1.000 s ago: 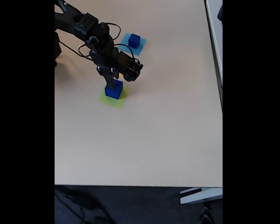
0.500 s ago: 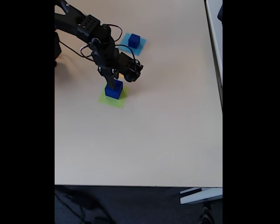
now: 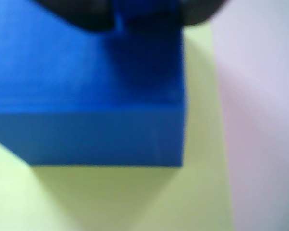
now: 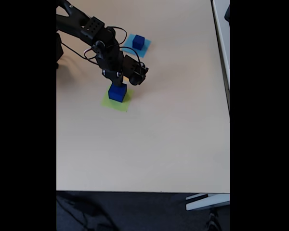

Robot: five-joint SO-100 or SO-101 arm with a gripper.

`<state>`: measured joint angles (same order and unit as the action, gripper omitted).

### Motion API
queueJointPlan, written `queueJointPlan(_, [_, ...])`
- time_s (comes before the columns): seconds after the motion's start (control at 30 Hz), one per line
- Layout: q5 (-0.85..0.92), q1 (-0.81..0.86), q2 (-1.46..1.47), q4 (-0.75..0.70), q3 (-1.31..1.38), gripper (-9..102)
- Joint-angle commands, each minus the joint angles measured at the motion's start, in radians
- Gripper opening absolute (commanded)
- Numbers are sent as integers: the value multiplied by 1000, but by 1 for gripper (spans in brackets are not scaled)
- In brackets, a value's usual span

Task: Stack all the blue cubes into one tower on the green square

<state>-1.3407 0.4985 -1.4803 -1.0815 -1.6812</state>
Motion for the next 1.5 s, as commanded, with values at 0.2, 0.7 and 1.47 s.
queueJointPlan(0.2, [9, -2, -5, 14, 52, 2])
queueJointPlan(0.7, [31, 6, -8, -14, 86, 0])
queueJointPlan(1.47, [-77, -110, 51, -190, 396, 1])
